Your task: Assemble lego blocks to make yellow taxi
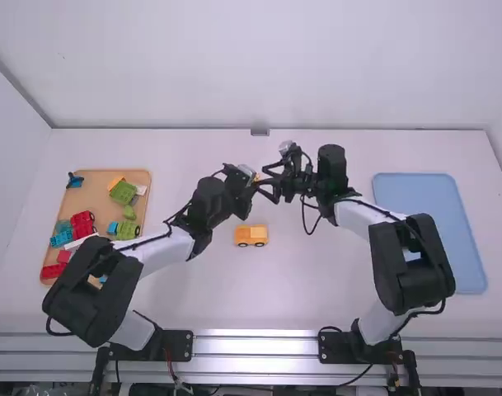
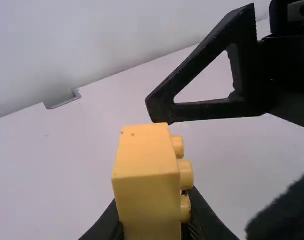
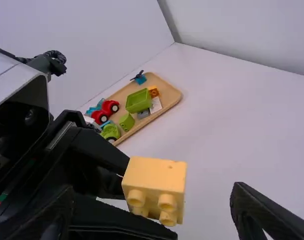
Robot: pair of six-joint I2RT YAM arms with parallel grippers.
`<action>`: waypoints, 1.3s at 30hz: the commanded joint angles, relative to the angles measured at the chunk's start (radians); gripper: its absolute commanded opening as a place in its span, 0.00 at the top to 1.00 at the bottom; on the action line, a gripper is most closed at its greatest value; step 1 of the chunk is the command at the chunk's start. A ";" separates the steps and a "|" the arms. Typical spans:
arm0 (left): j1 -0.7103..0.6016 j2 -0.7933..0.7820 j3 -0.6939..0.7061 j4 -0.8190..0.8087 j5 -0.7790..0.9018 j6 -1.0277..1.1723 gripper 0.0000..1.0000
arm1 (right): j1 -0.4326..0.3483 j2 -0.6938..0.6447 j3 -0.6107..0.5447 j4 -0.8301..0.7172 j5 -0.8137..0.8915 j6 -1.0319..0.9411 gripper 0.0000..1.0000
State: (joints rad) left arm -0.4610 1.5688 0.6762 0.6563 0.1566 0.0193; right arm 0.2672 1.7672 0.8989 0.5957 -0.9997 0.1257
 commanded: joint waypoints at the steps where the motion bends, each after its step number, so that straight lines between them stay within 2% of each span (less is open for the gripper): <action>1: -0.006 0.001 0.019 0.004 0.012 -0.012 0.98 | -0.003 0.006 -0.013 0.007 0.005 0.009 0.21; 5: -0.014 0.001 0.019 0.003 0.011 -0.011 0.98 | -0.002 0.006 -0.012 0.011 0.002 0.009 0.26; 6: -0.018 0.001 0.019 0.002 0.011 -0.011 0.98 | 0.004 0.006 -0.013 0.019 0.003 0.010 0.34; 7: -0.022 0.001 0.019 0.003 0.011 -0.011 0.98 | 0.015 0.006 -0.013 0.023 0.002 0.010 0.35; 16: -0.033 0.001 0.019 0.015 0.011 -0.004 0.98 | 0.036 0.006 -0.012 0.026 0.029 0.018 0.41; 18: -0.027 0.001 0.019 0.016 0.011 -0.005 0.98 | 0.034 0.007 -0.012 0.026 0.028 0.034 0.50; 20: -0.030 0.001 0.019 0.019 0.011 -0.004 0.98 | 0.034 0.007 -0.012 0.026 0.029 0.035 0.53; 21: -0.035 0.001 0.019 0.024 0.011 -0.004 0.98 | 0.037 0.008 -0.012 0.026 0.028 0.034 0.60; 24: -0.037 0.001 0.019 0.034 0.011 -0.004 0.98 | 0.053 0.008 -0.013 0.026 0.029 0.028 0.69; 28: -0.037 0.001 0.019 0.036 0.008 -0.005 0.98 | 0.061 0.008 -0.013 0.026 0.033 0.024 0.74; 29: -0.037 0.001 0.019 0.035 0.008 -0.004 0.94 | 0.059 0.008 -0.013 0.026 0.032 0.024 0.75; 30: -0.037 0.001 0.019 0.033 0.010 -0.005 0.83 | 0.053 0.008 -0.012 0.027 0.032 0.021 0.75; 31: -0.037 0.001 0.019 0.033 0.011 -0.005 0.77 | 0.052 0.008 -0.013 0.026 0.032 0.019 0.75; 32: -0.036 0.001 0.019 0.029 0.011 -0.014 0.43 | 0.044 0.008 -0.012 0.027 0.033 -0.004 0.76; 33: -0.033 0.001 0.019 0.021 0.011 -0.039 0.01 | 0.037 0.008 -0.012 0.027 0.032 -0.022 0.76; 35: -0.027 0.001 0.019 0.012 0.014 -0.072 0.01 | 0.026 0.008 -0.010 0.028 0.031 -0.037 0.76; 39: -0.002 0.000 0.034 -0.041 0.201 -0.075 0.01 | -0.019 0.008 0.023 -0.014 -0.033 -0.086 0.82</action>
State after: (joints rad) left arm -0.4774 1.5688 0.6765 0.6201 0.2409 -0.0380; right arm 0.2703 1.7672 0.8963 0.5858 -0.9756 0.0822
